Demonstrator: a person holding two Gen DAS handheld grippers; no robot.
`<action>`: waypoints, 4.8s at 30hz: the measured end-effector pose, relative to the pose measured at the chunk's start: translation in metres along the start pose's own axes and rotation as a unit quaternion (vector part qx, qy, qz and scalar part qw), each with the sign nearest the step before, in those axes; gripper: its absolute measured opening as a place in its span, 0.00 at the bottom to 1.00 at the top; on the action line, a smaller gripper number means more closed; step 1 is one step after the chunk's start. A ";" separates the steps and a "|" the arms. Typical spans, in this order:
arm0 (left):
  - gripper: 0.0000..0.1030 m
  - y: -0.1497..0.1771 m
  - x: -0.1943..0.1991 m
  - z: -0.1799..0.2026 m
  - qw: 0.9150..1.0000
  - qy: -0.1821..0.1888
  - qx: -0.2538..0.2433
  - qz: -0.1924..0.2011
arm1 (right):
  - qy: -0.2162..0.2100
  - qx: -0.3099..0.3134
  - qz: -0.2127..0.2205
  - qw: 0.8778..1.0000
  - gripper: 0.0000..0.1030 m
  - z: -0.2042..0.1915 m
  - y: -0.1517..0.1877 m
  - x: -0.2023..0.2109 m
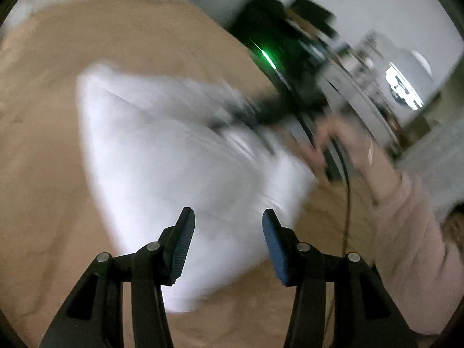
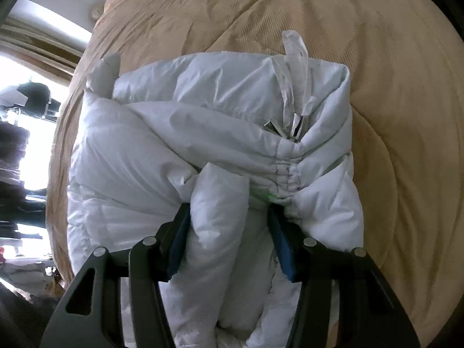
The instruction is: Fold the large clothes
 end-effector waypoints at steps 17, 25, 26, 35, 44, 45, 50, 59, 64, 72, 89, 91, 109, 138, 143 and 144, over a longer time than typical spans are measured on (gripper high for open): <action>0.60 -0.111 -0.136 -0.070 0.976 -0.218 0.019 -0.020 | 0.012 -0.007 0.059 0.998 0.55 -0.005 0.022 0.005; 0.61 -0.110 -0.146 -0.071 0.972 -0.233 0.012 -0.024 | 0.089 -0.001 0.151 0.985 0.55 -0.043 0.065 0.056; 0.61 -0.110 -0.147 -0.070 0.972 -0.234 0.013 -0.023 | 0.096 0.012 0.177 0.979 0.57 -0.058 0.079 0.071; 0.61 -0.107 -0.150 -0.066 0.972 -0.235 0.013 -0.017 | 0.133 0.066 0.205 0.967 0.57 -0.102 0.173 0.061; 0.61 -0.107 -0.138 -0.034 0.971 -0.239 -0.009 -0.011 | 0.061 -0.018 0.176 0.982 0.58 -0.033 0.184 0.002; 0.61 -0.108 -0.134 -0.029 0.974 -0.225 -0.007 -0.011 | 0.067 -0.016 0.178 0.982 0.58 -0.035 0.184 0.001; 0.63 -0.118 -0.139 0.024 0.983 -0.163 -0.074 -0.044 | 0.064 -0.022 0.184 0.981 0.59 -0.034 0.180 -0.002; 0.75 -0.165 -0.231 0.035 0.954 -0.262 -0.095 -0.111 | 0.058 -0.036 0.197 0.978 0.59 -0.026 0.189 -0.002; 0.80 -0.184 -0.246 0.026 0.949 -0.279 -0.079 -0.122 | 0.064 -0.048 0.204 0.976 0.60 -0.028 0.192 -0.002; 0.76 -0.199 -0.086 -0.049 0.967 -0.250 0.025 0.043 | 0.091 -0.056 0.218 0.970 0.62 -0.056 0.206 0.002; 0.79 -0.064 -0.105 -0.163 0.979 -0.121 0.161 0.002 | -0.090 -0.190 0.176 0.962 1.00 0.000 0.217 -0.014; 0.79 -0.069 -0.107 -0.162 0.981 -0.116 0.155 0.005 | -0.176 -0.213 0.148 0.950 1.00 0.016 0.218 -0.031; 0.90 -0.083 -0.166 -0.166 0.964 0.106 0.239 -0.048 | -0.221 -0.180 0.174 0.942 0.90 0.035 0.187 -0.056; 0.61 -0.035 0.000 -0.315 0.958 -0.010 0.284 0.027 | -0.307 -0.089 0.046 0.947 0.81 -0.113 0.082 -0.153; 0.60 -0.035 0.030 -0.300 0.948 -0.022 0.312 0.049 | -0.313 -0.101 0.047 0.943 0.85 -0.108 0.082 -0.166; 0.60 -0.031 0.044 -0.297 0.947 -0.038 0.314 0.061 | -0.314 -0.103 0.048 0.943 0.85 -0.107 0.082 -0.168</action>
Point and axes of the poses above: each gripper's, at about its wrist camera, not at the fingertips, and x roughly against the way its jaws point, z to its right, y to its underside, the point moved 1 cm from there along -x, roughly the way its jaws point, and after that the axes turned 8 degrees about -z, right-handed, at the moved point
